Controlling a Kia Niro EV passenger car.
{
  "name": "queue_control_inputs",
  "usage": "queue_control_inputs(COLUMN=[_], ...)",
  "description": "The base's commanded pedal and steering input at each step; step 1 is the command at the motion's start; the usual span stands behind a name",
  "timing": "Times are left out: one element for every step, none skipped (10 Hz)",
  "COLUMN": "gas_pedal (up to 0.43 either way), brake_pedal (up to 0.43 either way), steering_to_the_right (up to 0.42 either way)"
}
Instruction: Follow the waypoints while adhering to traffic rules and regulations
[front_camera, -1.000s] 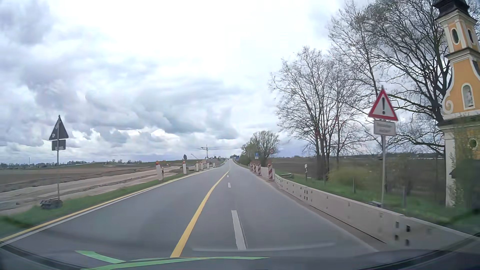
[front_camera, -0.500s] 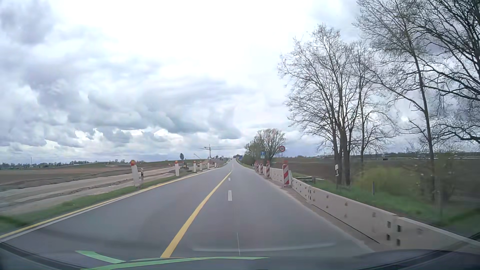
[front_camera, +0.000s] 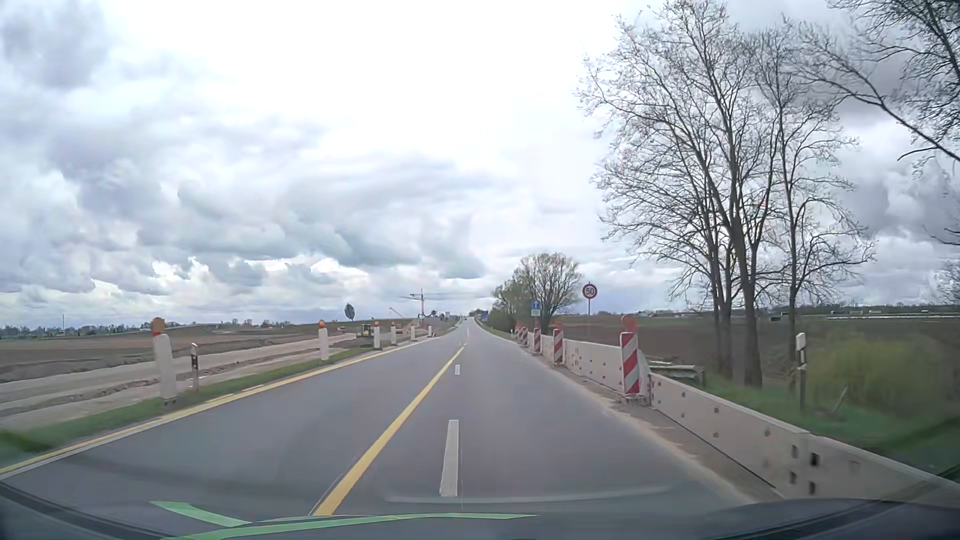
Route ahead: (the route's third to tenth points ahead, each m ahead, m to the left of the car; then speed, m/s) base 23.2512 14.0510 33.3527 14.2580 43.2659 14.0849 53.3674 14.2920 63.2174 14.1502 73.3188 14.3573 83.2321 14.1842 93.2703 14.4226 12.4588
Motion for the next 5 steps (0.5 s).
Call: queue_control_inputs(gas_pedal=[0.197, 0.197, 0.189, 0.177, 0.177], brake_pedal=[0.000, 0.000, 0.000, 0.000, 0.000], steering_to_the_right=[-0.003, -0.001, 0.000, 0.000, 0.000])
